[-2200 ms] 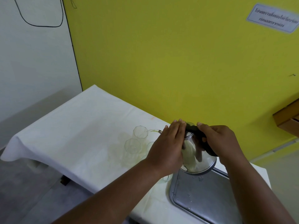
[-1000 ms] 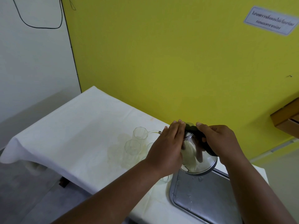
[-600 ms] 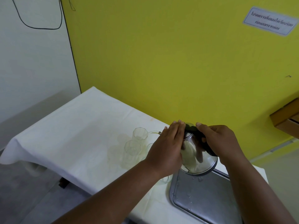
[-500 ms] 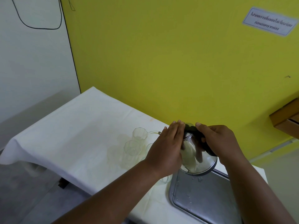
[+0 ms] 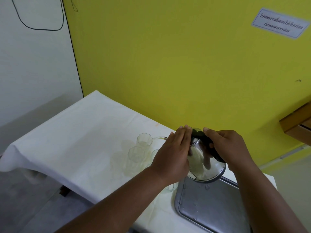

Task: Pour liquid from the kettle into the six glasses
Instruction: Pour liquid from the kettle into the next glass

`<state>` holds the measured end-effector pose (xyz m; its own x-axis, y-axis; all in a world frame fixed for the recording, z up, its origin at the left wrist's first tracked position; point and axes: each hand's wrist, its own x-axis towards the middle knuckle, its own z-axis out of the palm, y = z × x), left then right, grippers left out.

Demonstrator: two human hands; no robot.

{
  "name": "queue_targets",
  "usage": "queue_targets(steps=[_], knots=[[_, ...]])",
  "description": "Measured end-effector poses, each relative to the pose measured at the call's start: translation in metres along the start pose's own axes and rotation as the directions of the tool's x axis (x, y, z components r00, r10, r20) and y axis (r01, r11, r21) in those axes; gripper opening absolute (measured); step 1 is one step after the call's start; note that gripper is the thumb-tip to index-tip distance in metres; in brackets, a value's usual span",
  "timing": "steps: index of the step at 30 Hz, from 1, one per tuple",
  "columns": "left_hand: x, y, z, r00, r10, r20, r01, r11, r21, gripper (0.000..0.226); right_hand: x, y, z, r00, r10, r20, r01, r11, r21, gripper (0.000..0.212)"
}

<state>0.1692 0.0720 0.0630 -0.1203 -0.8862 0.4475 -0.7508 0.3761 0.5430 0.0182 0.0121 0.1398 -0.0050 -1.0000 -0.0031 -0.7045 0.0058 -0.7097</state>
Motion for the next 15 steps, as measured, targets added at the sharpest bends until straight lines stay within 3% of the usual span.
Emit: queue_targets(steps=[15], knots=[[0.0009, 0.0017, 0.0003, 1.000, -0.003, -0.009, 0.003, 1.000, 0.001, 0.080, 0.0021, -0.0005, -0.0002, 1.000, -0.018, 0.013, 0.018, 1.000, 0.006, 0.057]])
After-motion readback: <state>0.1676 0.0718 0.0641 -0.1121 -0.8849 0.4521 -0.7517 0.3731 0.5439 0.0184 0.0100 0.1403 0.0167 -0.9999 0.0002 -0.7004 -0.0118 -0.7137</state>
